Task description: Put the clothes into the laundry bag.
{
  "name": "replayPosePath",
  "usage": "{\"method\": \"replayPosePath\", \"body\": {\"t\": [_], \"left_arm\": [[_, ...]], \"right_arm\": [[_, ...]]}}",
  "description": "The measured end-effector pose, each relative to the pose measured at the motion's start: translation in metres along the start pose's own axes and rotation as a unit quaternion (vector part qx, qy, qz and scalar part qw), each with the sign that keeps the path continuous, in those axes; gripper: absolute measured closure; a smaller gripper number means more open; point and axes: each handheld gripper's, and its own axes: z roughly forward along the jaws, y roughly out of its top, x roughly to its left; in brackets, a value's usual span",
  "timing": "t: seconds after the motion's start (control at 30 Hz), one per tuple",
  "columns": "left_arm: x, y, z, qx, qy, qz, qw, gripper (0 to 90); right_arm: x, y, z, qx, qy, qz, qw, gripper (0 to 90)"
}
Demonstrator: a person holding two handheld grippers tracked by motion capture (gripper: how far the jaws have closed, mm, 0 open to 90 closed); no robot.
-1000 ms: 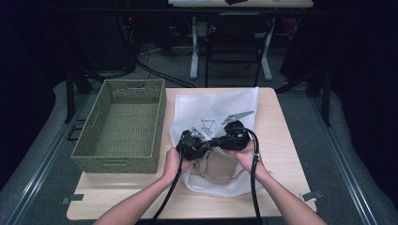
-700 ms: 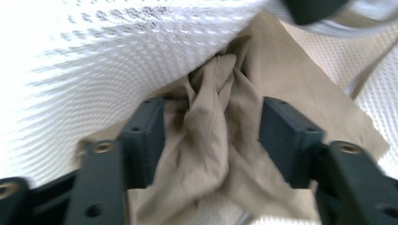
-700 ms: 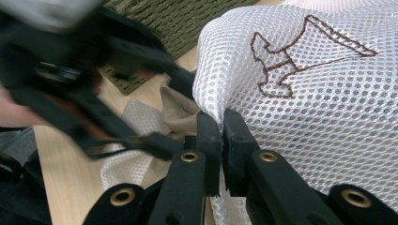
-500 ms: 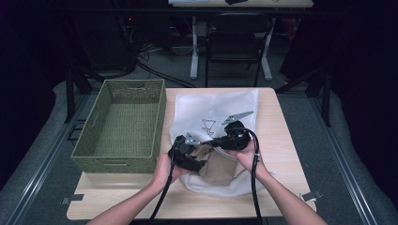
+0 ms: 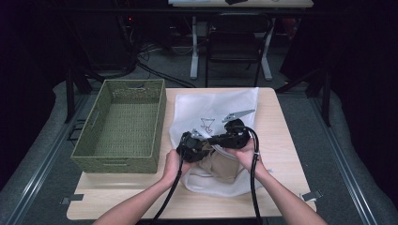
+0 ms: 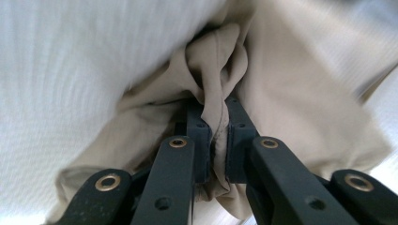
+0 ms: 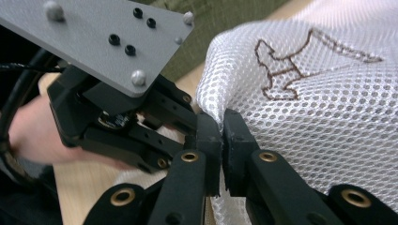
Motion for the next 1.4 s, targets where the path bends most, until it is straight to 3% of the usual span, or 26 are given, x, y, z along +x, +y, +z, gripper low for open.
{"method": "replayPosePath", "body": {"t": [0.03, 0.1, 0.2, 0.27, 0.47, 0.63, 0.8, 0.9, 1.0, 1.07, 1.17, 1.2, 1.33, 1.37, 1.4], "left_arm": [[-0.002, 0.002, 0.001, -0.012, 0.004, -0.004, 0.9999, 83.5], [0.0, 0.001, 0.009, -0.004, 0.012, -0.003, 0.9999, 83.5], [0.005, 0.0, 0.02, 0.01, 0.016, -0.01, 0.9998, 80.9], [0.006, 0.0, 0.019, 0.012, 0.012, -0.007, 0.9998, 76.9], [0.002, -0.002, -0.002, 0.018, 0.005, 0.012, 0.9998, 46.1], [-0.01, -0.014, -0.013, 0.016, 0.003, 0.029, 0.9994, 30.0], [-0.022, -0.016, -0.003, 0.025, -0.008, 0.039, 0.9989, 21.0], [-0.025, -0.015, 0.009, 0.041, -0.001, 0.05, 0.9979, 24.3], [-0.022, -0.014, 0.02, 0.049, 0.004, 0.035, 0.9982, 33.9], [-0.02, -0.014, 0.025, 0.053, 0.01, 0.028, 0.9982, 44.4], [-0.019, -0.013, 0.029, 0.06, 0.019, 0.041, 0.9972, 71.3], [-0.019, -0.012, 0.029, 0.06, 0.024, 0.045, 0.9969, 76.6], [-0.014, -0.004, 0.024, 0.041, 0.035, 0.045, 0.9976, 83.8], [-0.013, -0.001, 0.023, 0.025, 0.042, 0.034, 0.9982, 84.0], [-0.013, 0.002, 0.021, 0.016, 0.054, 0.038, 0.9977, 84.1]], "right_arm": [[0.002, 0.002, -0.003, -0.007, 0.004, -0.001, 1.0, 87.7], [0.002, 0.002, -0.003, -0.009, 0.004, -0.001, 1.0, 87.6], [-0.001, -0.003, 0.001, 0.008, 0.001, 0.003, 1.0, 87.6], [-0.004, -0.007, 0.003, 0.02, 0.001, 0.005, 0.9998, 87.5], [-0.007, -0.008, 0.0, 0.023, -0.005, 0.007, 0.9997, 87.4], [-0.006, -0.007, -0.001, 0.022, -0.008, 0.005, 0.9997, 87.4], [-0.008, -0.007, -0.001, 0.021, -0.011, 0.007, 0.9997, 87.3], [-0.008, -0.008, -0.001, 0.019, -0.009, 0.009, 0.9997, 87.3], [-0.008, -0.009, 0.0, 0.022, -0.008, 0.012, 0.9996, 87.4], [-0.008, -0.01, 0.001, 0.023, -0.008, 0.009, 0.9997, 87.4], [-0.007, -0.009, 0.001, 0.021, -0.006, 0.011, 0.9997, 87.5], [-0.007, -0.009, 0.001, 0.019, -0.005, 0.009, 0.9998, 87.6], [-0.005, -0.005, -0.003, 0.006, 0.002, 0.011, 0.9999, 87.6], [-0.004, -0.004, -0.005, 0.003, 0.003, 0.009, 0.9999, 87.6], [-0.003, -0.003, -0.007, -0.003, 0.005, 0.01, 0.9999, 87.6]]}}
